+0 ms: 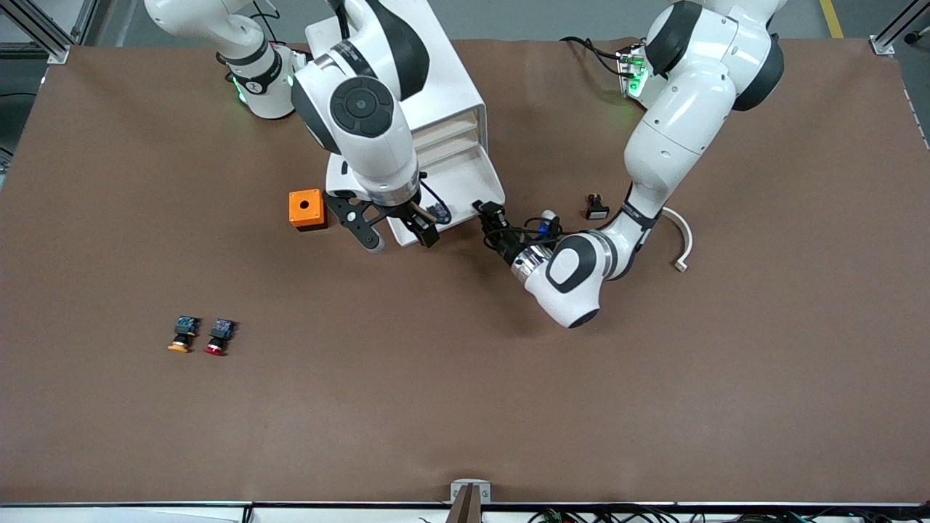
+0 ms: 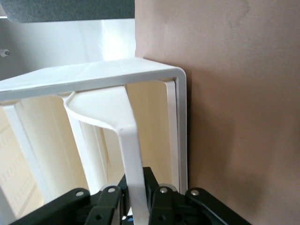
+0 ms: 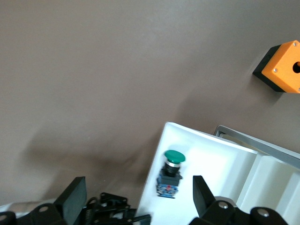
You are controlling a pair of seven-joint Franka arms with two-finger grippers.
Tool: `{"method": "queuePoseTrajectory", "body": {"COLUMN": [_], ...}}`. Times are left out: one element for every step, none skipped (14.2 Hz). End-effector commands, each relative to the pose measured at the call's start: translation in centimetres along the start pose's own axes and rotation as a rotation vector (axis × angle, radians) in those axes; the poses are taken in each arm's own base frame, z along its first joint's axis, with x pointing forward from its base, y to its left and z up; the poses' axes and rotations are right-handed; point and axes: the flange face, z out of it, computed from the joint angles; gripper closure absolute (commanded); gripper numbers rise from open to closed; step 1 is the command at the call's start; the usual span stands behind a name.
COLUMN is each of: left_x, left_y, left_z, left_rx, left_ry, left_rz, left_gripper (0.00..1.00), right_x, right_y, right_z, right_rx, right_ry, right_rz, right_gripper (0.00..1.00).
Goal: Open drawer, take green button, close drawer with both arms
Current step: 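Pull the drawer open with the left gripper while the right gripper reaches in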
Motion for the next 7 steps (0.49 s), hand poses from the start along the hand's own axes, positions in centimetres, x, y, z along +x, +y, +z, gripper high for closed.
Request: {"method": "queuePoseTrajectory", "body": {"left_x": [-0.5, -0.5, -0.5, -0.5, -0.5, -0.5, -0.6], "left_y": [-0.2, -0.3, -0.2, -0.2, -0.1, -0.2, -0.3], "left_z": [-0.7, -0.9, -0.9, -1.2, -1.9, -2.1, -2.4], "left_rx": [0.003, -0.001, -0.002, -0.007, -0.02, -0.028, -0.036], "left_ry": [-0.041, -0.045, -0.046, -0.054, -0.068, -0.073, -0.077], "left_rz": [0.018, 0.021, 0.021, 0.029, 0.048, 0.082, 0.128], "left_gripper": [0.81, 0.73, 0.61, 0.42, 0.21, 0.09, 0.01], "right_x": [-0.2, -0.6, -1.0, -1.4, -1.9, -2.2, -3.2], "right_y": [0.7, 0.6, 0.6, 0.8, 1.0, 1.3, 1.6], "right_z": [3.3, 4.0, 4.7, 5.9, 7.0, 8.0, 9.1], "right_rx": [0.004, 0.016, 0.03, 0.033, 0.043, 0.051, 0.056], "right_ry": [-0.019, -0.041, -0.064, -0.066, -0.063, -0.06, -0.058], "right_rz": [0.045, 0.06, 0.077, 0.082, 0.089, 0.098, 0.088], "right_gripper": [0.0, 0.0, 0.0, 0.0, 0.0, 0.0, 0.0]}}
